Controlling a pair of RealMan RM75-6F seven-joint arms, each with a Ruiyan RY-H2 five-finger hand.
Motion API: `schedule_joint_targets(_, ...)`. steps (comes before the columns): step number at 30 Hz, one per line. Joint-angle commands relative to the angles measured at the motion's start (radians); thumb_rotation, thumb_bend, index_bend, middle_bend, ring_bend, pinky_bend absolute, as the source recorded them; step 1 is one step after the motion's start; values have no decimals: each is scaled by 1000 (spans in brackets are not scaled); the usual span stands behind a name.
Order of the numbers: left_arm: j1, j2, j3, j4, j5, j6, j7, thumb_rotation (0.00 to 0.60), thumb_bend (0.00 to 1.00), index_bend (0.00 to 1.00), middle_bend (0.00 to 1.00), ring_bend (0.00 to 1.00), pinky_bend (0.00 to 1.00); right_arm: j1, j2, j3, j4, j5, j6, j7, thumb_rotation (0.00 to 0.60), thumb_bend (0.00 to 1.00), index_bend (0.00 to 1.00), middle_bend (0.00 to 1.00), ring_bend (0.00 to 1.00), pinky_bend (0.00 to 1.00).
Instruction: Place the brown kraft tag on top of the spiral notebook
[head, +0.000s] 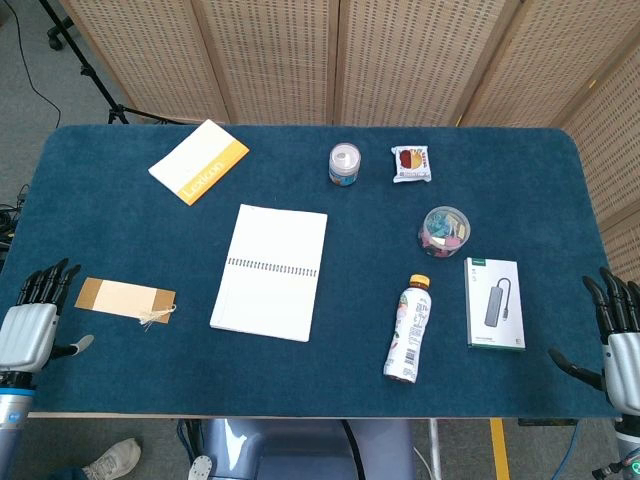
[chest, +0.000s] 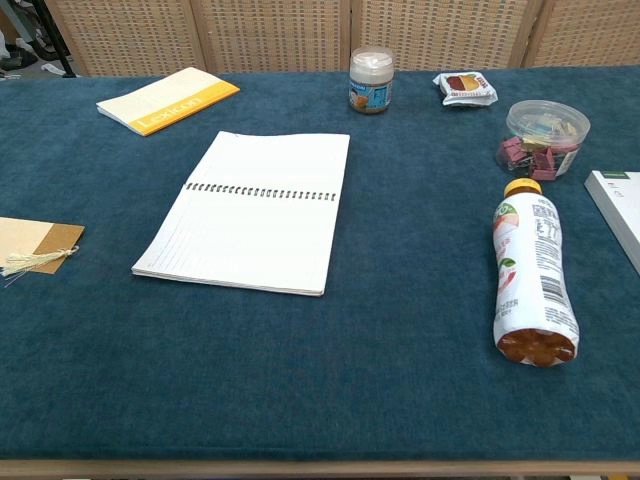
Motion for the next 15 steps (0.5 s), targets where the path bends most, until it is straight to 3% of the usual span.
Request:
schedule_joint_targets(1,-4,-3,-3,9,-3,-8,-3,600,0,9,0,0,0,0,1,-1,-1,0,-2,1,600,2,0,0,0,0)
schedule_joint_targets(9,-42,-52,-14,101,-22,-88,-35,600,0,16,0,0,0,-2,7,-2,-5,0,-1,13,600,2,0,0,0,0)
schedule_joint_targets(15,-112,-163,-34,314,-36,-215,-170,600,0,90,0,0,0,0,12,1,-7,12,-12,22,600,26,0,0,0,0)
